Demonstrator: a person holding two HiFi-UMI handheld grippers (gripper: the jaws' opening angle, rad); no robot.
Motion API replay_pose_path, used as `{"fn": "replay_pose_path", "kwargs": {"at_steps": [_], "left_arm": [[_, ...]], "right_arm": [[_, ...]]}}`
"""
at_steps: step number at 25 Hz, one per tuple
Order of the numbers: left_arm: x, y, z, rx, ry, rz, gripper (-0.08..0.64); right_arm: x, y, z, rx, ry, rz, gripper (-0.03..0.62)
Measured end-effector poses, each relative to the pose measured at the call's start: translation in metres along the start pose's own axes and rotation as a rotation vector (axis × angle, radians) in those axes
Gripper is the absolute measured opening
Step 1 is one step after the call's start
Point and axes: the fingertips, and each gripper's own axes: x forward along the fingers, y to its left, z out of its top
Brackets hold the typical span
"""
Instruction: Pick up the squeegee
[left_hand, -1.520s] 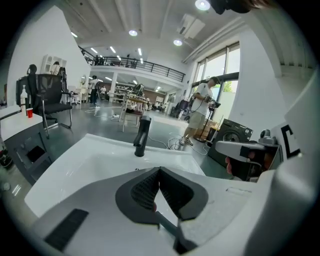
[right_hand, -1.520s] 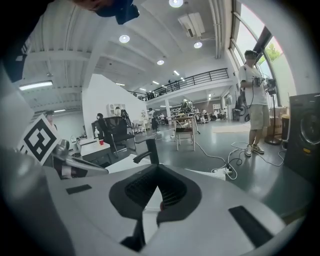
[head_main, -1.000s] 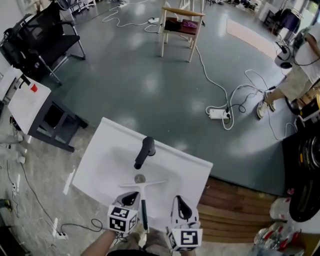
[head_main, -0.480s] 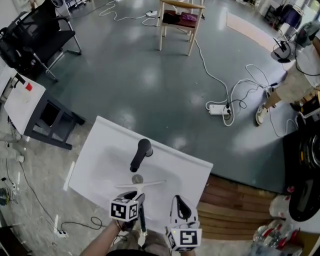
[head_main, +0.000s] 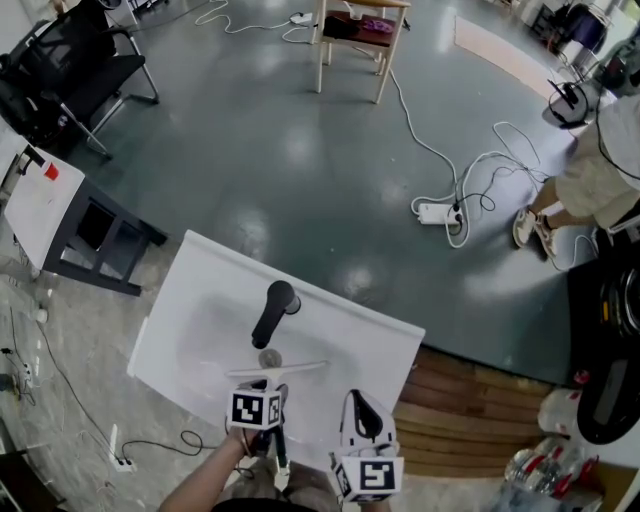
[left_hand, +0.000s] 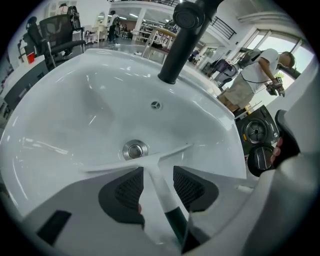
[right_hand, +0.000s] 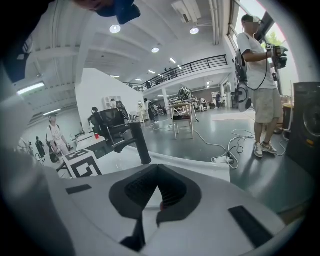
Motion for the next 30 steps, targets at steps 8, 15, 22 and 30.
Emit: {"fn": "replay_pose_path", "kwargs": {"at_steps": [8, 15, 22, 30], "left_arm": [[0.015, 0.007, 0.001, -0.001, 0.069, 0.048, 0.156], [0.016, 0.007, 0.001, -0.025, 0.081, 0.056, 0.140], [0.015, 0.011, 0.005, -0.066, 0.048, 0.083, 0.114], [0.006, 0.012, 0.011, -0.080, -0.014, 0.061, 0.087]], "right_arm": [[0.009, -0.013, -0.005, 0.010, 0.018, -0.012, -0.003], [0.016, -0.015, -0.002, 0.023, 0.017, -0.003, -0.003], [0.017, -0.013, -0.004, 0.021, 0.021, 0.003, -0.003], [0.011, -0.005, 0.000, 0.019, 0.006, 0.006, -0.003]]}}
